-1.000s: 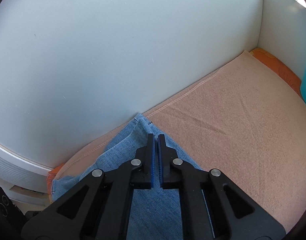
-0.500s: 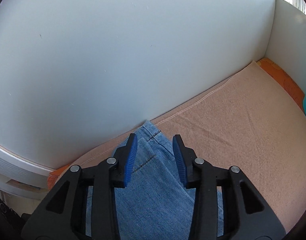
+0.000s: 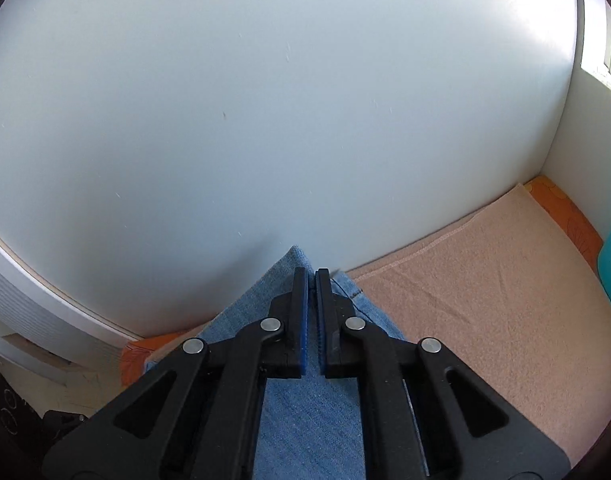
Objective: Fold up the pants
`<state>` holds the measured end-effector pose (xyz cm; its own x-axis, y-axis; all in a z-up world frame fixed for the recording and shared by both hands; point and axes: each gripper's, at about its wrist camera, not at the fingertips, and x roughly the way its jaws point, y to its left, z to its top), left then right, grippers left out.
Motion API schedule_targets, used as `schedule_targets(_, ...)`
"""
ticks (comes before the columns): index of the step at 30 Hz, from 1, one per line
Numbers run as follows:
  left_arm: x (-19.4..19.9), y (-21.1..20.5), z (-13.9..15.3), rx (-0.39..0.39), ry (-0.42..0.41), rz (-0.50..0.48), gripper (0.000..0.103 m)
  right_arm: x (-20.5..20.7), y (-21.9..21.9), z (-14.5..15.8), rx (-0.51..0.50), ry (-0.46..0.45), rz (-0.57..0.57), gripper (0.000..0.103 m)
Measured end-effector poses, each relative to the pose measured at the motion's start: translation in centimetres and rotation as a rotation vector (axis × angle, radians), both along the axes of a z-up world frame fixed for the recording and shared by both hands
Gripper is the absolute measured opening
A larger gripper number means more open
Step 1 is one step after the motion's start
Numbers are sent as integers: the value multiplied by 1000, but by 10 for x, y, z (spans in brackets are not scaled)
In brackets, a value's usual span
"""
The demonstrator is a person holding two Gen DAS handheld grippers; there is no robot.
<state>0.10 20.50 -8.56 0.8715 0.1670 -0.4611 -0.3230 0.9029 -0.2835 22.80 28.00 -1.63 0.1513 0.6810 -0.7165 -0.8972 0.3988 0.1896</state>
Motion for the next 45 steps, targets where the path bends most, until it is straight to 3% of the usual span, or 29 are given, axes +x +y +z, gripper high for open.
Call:
schedule_targets(2,0,2,-2,5,30,-1,18,6,7,0,-19,-22,-21,4)
schedule_targets(6,-16,17,-6,-59,43,31,23,14,20,-30,-107,-24,-54,4)
schedule_targets(10,-31,35,-10,-101,56,82,23,18,26,-60,-262,-73,-144,5)
schedule_targets(12,-33,42,-9,-108,61,96,23,11,18,-53,-245,-72,-151,8)
schedule_targets(15,-35,51,-12,-131,57,96,23,-18,-3,-23,-163,-59,-81,8)
schedule_targets(19,-42,61,-16,-131,53,97,23,-95,-23,14,-73,-54,115,14)
schedule_targets(21,-45,62,-18,-137,50,106,23,-138,-27,18,-99,-120,211,27)
schedule_targets(24,-56,71,-21,-161,54,125,23,-179,-26,9,-180,-187,318,28)
schedule_targets(28,-68,75,-26,-188,52,135,23,-197,-12,-12,-299,-268,384,28)
schedule_targets(34,-71,70,-28,-210,46,108,23,-184,-8,-42,-405,-362,444,28)
schedule_targets(42,-62,66,-25,-206,53,72,23,-190,-5,-65,-516,-495,488,28)
schedule_targets(45,-62,65,-25,-201,55,71,23,-194,-6,-61,-504,-560,492,37)
